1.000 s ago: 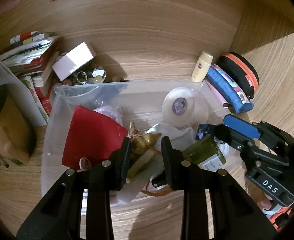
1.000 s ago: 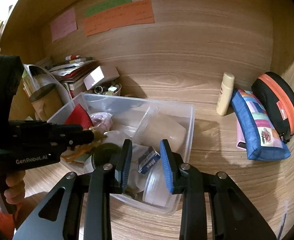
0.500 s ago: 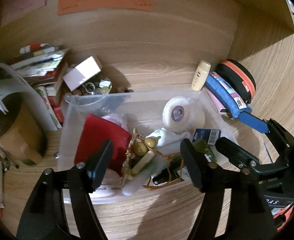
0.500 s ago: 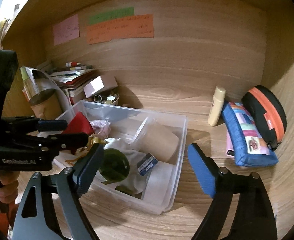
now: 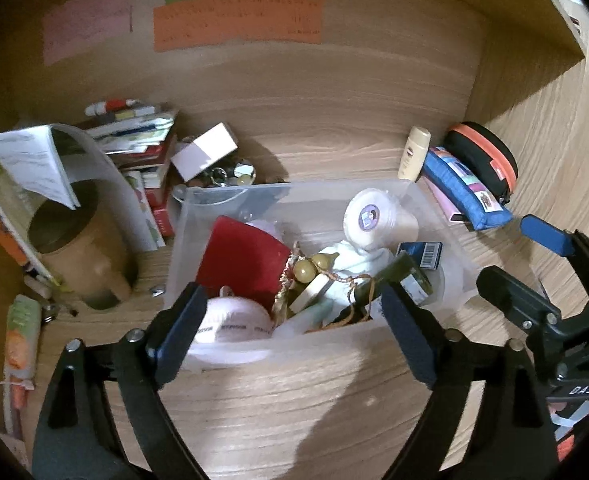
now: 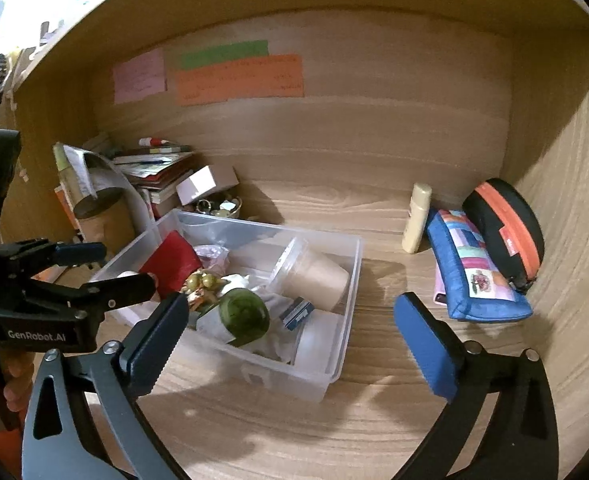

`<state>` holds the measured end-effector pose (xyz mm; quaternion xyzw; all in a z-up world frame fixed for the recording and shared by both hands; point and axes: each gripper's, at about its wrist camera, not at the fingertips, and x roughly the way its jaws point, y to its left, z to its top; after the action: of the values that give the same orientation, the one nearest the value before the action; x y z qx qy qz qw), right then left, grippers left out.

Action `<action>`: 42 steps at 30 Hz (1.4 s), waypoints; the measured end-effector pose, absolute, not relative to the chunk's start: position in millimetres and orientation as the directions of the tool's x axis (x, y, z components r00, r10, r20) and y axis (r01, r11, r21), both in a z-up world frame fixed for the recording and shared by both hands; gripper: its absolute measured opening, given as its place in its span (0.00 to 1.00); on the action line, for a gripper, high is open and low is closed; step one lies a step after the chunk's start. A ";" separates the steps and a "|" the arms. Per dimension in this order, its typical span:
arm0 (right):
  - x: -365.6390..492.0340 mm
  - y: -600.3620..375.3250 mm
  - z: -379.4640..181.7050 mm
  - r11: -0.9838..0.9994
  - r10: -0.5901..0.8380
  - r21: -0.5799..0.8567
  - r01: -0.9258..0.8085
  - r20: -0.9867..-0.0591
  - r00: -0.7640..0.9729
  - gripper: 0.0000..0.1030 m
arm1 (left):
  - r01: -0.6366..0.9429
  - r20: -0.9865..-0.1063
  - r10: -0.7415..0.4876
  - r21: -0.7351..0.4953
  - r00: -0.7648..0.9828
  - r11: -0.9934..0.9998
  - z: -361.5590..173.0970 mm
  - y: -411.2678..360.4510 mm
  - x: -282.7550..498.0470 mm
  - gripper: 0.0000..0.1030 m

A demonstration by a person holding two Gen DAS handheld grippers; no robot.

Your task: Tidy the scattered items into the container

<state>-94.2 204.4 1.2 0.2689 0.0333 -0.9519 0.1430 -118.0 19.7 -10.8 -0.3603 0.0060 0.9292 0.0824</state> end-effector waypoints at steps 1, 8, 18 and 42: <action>-91.1 203.9 2.0 -0.957 -0.251 0.007 0.290 -0.519 -0.817 1.00 | -0.155 -0.664 0.146 -0.047 -0.734 -0.987 -9.5 19.1 -114.6 0.88; -69.1 200.2 5.3 -0.953 -0.250 -0.019 0.302 -0.511 -0.823 1.00 | -0.083 -0.611 0.091 -0.043 -0.786 -0.996 -2.1 12.8 -91.2 0.88; -42.1 204.4 0.5 -0.954 -0.275 0.036 0.298 -0.501 -0.821 1.00 | -0.055 -0.583 0.054 -0.015 -0.811 -0.998 -5.4 17.4 -65.1 0.91; -37.7 205.1 -5.5 -0.956 -0.275 0.056 0.288 -0.520 -0.809 1.00 | -0.050 -0.604 0.043 -0.005 -0.796 -0.999 -16.9 19.4 -58.6 0.91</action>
<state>-37.7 205.1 -5.5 0.2712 0.0126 -0.9510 0.1480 -58.6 19.4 -16.9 -0.3187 0.0055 0.9475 0.0243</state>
